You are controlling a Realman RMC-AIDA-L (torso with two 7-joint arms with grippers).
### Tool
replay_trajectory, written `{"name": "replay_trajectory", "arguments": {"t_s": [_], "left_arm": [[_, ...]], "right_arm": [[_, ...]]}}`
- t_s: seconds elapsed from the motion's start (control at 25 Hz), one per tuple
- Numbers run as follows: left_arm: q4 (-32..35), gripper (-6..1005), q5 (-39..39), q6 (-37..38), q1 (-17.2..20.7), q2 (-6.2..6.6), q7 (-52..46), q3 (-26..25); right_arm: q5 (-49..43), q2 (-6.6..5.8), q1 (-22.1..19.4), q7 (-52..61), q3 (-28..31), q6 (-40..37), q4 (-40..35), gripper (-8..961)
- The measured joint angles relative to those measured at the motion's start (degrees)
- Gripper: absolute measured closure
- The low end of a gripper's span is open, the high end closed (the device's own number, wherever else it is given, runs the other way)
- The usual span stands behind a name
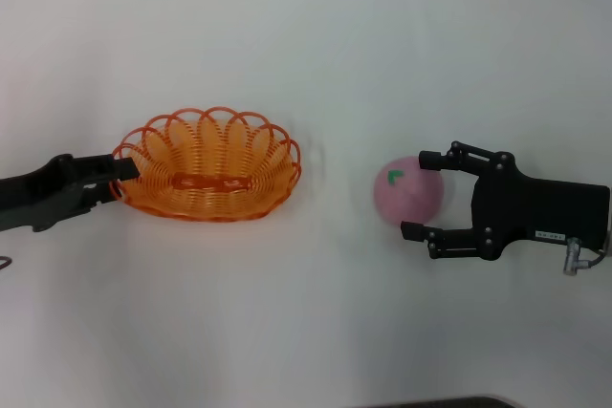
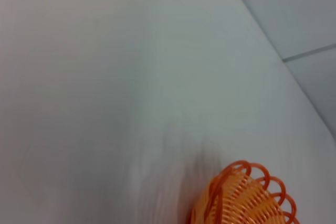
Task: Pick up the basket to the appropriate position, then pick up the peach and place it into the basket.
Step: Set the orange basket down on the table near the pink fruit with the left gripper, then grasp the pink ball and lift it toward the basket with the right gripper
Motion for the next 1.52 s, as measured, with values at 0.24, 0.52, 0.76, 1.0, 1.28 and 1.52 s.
{"name": "replay_trajectory", "arguments": {"t_s": [0.24,0.52,0.76,1.0,1.28,1.52], "left_arm": [[-0.02,483,0.74,2.26,0.08,0.65,4.83,-5.84],[2.08,438,2.56,10.04,-0.49,1.38,20.27,-12.35],[2.82,407,2.26,18.64,0.0,1.03,41.84,-12.57],[2.37,365,2.26,24.68,1.45,0.4,59.31,-12.08],[0.1,308,2.33,25.92,3.83,-0.02,73.52,-11.58],[0.89,232,3.54,24.57,4.04,0.0,74.91,-11.49]], "right_arm": [[0.0,0.06,0.06,0.11,0.06,-0.03,0.0,12],[0.0,0.02,0.32,0.23,1.19,-0.03,0.0,12],[0.0,-0.07,0.67,0.39,1.46,-0.16,0.0,12],[0.0,-0.39,0.39,1.33,1.62,-0.89,0.0,11],[0.0,-1.21,0.72,7.45,4.36,-3.78,0.0,9],[-0.05,-1.39,1.43,18.13,4.05,-4.52,-2.56,7]]}}
